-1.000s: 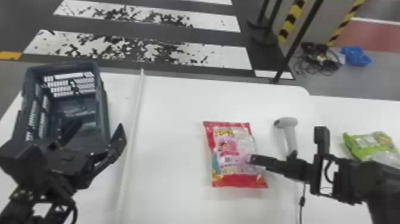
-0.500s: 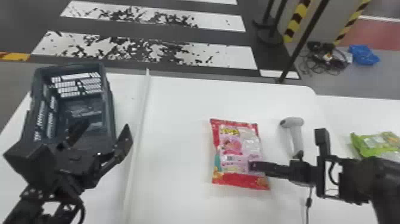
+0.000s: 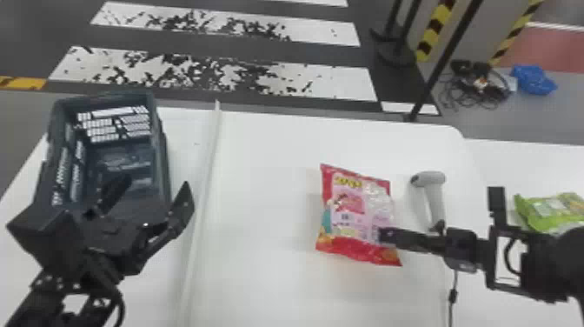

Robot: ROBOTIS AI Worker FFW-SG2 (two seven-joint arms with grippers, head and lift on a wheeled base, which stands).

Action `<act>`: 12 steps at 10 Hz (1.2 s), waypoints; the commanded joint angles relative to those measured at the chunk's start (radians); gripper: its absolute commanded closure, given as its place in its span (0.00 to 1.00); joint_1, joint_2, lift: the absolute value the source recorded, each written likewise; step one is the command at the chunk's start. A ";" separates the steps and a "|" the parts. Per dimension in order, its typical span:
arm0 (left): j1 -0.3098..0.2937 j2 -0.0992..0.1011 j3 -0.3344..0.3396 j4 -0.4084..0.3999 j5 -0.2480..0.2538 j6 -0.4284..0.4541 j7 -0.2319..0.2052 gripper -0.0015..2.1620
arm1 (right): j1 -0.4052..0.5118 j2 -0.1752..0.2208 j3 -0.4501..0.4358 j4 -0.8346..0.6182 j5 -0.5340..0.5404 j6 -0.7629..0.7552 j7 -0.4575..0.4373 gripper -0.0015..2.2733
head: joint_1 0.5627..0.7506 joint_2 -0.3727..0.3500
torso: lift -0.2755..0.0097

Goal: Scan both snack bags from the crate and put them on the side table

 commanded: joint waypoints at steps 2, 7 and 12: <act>0.006 0.003 0.005 -0.005 0.000 0.000 0.000 0.04 | 0.013 0.003 -0.145 -0.112 -0.095 0.033 -0.018 0.99 | 0.70 0.32 | 0.66; 0.003 0.009 0.007 -0.004 0.002 0.003 0.001 0.04 | -0.035 0.007 -0.407 -0.005 -0.213 -0.258 -0.339 0.99 | 0.70 0.10 | 0.66; -0.003 0.009 0.010 0.008 0.005 0.003 0.001 0.04 | -0.105 -0.057 -0.501 0.366 -0.238 -0.676 -0.612 0.99 | 0.70 0.03 | 0.66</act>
